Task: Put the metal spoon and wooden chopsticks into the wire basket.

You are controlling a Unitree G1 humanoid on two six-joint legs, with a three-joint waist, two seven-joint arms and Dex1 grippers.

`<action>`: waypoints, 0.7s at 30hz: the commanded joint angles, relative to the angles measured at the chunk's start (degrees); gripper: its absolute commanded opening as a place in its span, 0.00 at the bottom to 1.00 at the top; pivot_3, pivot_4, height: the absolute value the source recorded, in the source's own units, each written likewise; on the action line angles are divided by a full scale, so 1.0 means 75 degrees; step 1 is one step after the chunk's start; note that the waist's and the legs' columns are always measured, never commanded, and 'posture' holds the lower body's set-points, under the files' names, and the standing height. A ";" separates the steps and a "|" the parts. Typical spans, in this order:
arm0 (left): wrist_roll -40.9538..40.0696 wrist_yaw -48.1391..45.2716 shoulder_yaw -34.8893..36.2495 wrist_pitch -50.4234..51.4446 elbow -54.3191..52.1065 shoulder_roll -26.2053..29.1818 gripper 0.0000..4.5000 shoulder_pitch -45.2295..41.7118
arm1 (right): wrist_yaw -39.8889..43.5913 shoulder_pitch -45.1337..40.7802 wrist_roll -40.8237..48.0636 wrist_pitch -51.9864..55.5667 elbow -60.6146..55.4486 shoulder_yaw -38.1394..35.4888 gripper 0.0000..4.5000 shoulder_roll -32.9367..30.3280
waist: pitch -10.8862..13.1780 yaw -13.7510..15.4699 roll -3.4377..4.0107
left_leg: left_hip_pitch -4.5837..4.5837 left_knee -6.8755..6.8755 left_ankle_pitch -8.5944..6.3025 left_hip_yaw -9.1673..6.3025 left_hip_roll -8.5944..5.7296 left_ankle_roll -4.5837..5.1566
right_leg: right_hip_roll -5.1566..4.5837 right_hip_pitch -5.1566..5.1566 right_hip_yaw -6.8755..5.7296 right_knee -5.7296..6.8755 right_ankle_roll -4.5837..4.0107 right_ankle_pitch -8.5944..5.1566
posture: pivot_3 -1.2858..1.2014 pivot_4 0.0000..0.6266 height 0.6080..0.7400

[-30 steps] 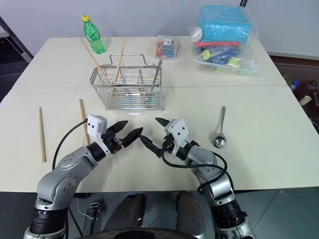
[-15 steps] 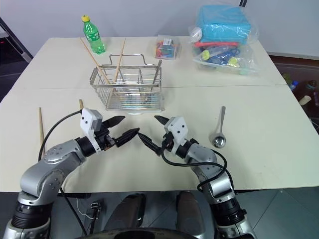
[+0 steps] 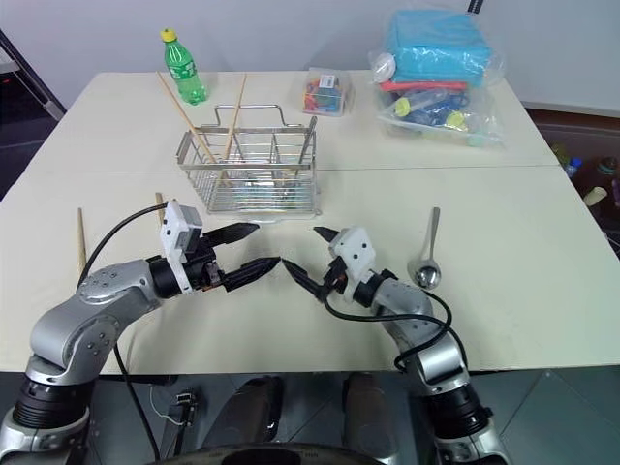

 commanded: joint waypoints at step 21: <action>0.0474 -0.2037 -0.0802 -0.1358 0.1250 -0.0346 1.00 -0.1561 | -0.0315 0.0225 0.1727 0.4419 -0.2357 -0.3765 1.00 -0.2766 | 0.0004 0.0025 0.0005 | -0.0016 0.0007 -0.0004 0.0003 -0.0002 0.0009 | -0.0005 0.0000 -0.0002 -0.0015 0.0003 0.0001 | 0.52 0.24 1.00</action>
